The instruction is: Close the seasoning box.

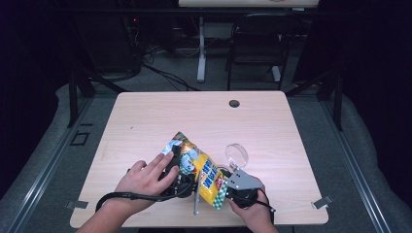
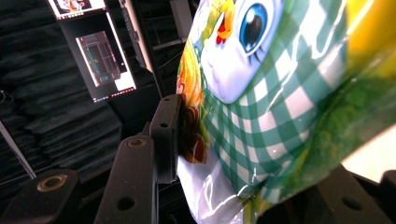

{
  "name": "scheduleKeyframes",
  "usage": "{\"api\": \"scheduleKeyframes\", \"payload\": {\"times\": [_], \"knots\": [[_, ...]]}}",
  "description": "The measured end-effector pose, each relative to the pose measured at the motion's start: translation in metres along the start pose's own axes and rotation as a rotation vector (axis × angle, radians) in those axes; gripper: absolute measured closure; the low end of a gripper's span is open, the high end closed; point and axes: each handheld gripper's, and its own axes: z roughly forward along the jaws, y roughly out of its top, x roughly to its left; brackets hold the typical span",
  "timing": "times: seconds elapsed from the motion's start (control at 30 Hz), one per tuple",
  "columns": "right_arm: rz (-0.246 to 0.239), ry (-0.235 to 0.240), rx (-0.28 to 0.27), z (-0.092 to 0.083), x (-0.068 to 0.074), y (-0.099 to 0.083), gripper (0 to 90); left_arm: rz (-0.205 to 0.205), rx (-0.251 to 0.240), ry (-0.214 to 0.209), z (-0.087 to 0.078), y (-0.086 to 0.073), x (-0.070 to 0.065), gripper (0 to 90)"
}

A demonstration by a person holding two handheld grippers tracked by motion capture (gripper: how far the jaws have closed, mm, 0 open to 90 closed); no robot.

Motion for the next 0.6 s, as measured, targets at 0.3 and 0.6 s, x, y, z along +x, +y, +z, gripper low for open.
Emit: {"api": "scheduleKeyframes", "payload": {"times": [0.3,0.6], "knots": [[0.005,0.005,0.004,0.0002,-0.0007,-0.0010,70.8,0.008,0.001,0.002,0.0005,0.0015,0.0000,59.6],[0.008,0.008,0.006,0.0005,-0.0017,-0.0009,70.8,0.013,0.001,0.000,0.0012,0.0019,0.0013,59.7]]}}
